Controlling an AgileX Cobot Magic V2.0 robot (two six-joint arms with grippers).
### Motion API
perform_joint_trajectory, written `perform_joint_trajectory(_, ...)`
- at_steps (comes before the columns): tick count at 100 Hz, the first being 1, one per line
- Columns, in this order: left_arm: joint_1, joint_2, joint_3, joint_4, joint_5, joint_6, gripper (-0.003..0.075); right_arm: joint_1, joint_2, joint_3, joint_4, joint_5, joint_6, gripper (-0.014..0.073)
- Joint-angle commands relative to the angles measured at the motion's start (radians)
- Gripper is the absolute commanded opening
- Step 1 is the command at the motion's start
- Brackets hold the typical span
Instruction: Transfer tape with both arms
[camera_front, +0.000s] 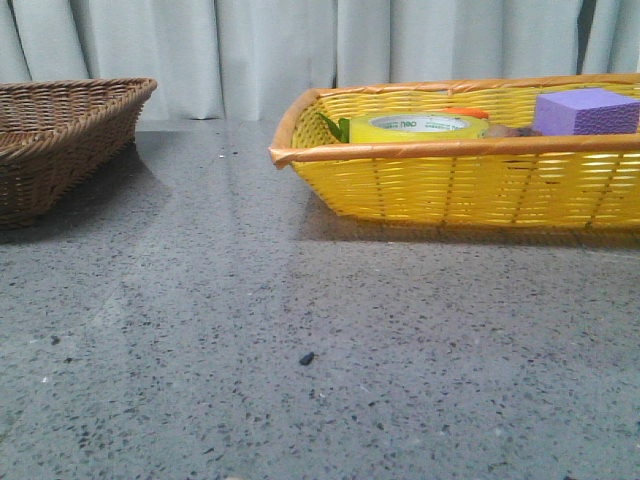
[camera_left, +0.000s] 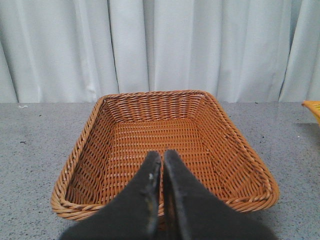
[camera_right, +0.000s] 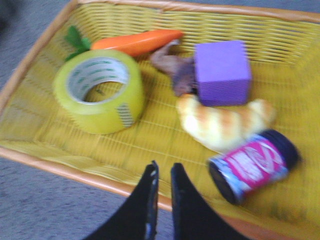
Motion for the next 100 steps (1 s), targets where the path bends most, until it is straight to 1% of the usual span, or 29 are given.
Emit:
perform_joint_trajectory(1, 0.001, 0.017, -0.036, -0.012, -0.069, -0.010, -0.0021, 0.069, 0.084, -0.118, 0.004, -0.018, -0.013, 0.0162)
perform_joint_trajectory(2, 0.001, 0.017, -0.036, -0.012, -0.069, -0.010, -0.0021, 0.075, 0.100, -0.131, 0.004, -0.012, -0.013, 0.0189)
perform_joint_trajectory(9, 0.001, 0.017, -0.036, -0.012, -0.069, -0.010, -0.0021, 0.125, 0.176, -0.198, 0.004, 0.018, -0.013, 0.0305)
perform_joint_trajectory(16, 0.001, 0.017, -0.036, -0.017, -0.069, -0.010, -0.0021, 0.168, 0.252, -0.265, 0.004, 0.045, -0.013, 0.0357)
perform_joint_trajectory(26, 0.001, 0.017, -0.036, -0.023, -0.067, -0.010, -0.0021, 0.223, 0.358, -0.356, 0.004, 0.082, -0.024, 0.0350)
perform_joint_trajectory(37, 0.001, 0.017, -0.036, -0.026, -0.059, -0.010, -0.0021, 0.255, 0.479, -0.458, -0.001, 0.135, -0.025, 0.0350)
perform_joint_trajectory(53, 0.001, 0.017, -0.036, -0.045, -0.050, -0.010, -0.0021, 0.264, 0.640, -0.595, -0.014, 0.226, -0.025, 0.0350)
perform_joint_trajectory(65, 0.001, 0.017, -0.036, -0.054, -0.050, -0.010, -0.0021, 0.264, 0.747, -0.687, -0.050, 0.269, -0.025, 0.0350)
perform_joint_trajectory(79, 0.001, 0.017, -0.036, -0.054, -0.050, -0.010, -0.0021, 0.264, 0.840, -0.762, -0.069, 0.310, -0.026, 0.0350)
perform_joint_trajectory(100, 0.001, 0.017, -0.036, -0.054, -0.050, -0.010, -0.0021, 0.264, 0.927, -0.804, -0.069, 0.316, -0.026, 0.0350)
